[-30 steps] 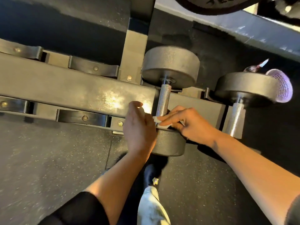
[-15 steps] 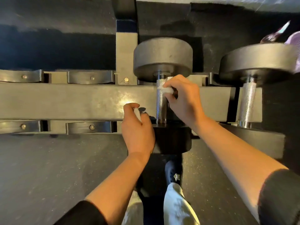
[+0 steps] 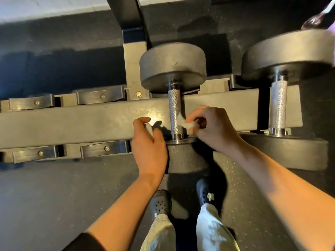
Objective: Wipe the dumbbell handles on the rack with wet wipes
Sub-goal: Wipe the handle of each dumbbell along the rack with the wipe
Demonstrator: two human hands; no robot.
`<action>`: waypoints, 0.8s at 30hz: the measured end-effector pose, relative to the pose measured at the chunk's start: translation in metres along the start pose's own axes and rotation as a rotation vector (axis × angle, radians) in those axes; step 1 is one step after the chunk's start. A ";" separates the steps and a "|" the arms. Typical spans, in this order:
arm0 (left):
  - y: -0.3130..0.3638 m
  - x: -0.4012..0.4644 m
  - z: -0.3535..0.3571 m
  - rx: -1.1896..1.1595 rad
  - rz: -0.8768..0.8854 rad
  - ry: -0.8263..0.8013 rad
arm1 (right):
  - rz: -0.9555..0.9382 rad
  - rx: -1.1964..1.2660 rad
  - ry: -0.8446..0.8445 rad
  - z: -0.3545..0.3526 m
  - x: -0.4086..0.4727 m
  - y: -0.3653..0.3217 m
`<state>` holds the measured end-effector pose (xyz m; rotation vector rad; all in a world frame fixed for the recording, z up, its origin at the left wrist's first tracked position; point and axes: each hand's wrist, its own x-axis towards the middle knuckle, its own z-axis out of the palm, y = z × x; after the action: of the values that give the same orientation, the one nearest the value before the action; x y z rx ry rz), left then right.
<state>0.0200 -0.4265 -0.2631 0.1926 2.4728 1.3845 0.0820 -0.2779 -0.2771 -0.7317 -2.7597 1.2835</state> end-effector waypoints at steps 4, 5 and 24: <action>0.011 -0.001 0.005 0.090 0.152 -0.073 | 0.061 -0.097 0.195 -0.002 0.012 0.017; 0.012 -0.002 0.009 0.134 0.182 -0.094 | 0.035 -0.108 0.220 0.000 0.018 0.018; 0.007 -0.002 0.018 0.299 0.180 -0.031 | 0.221 0.520 -0.029 0.017 0.012 0.016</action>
<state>0.0269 -0.4089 -0.2655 0.5091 2.6801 1.0566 0.0743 -0.2760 -0.3025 -0.9792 -2.2384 1.9499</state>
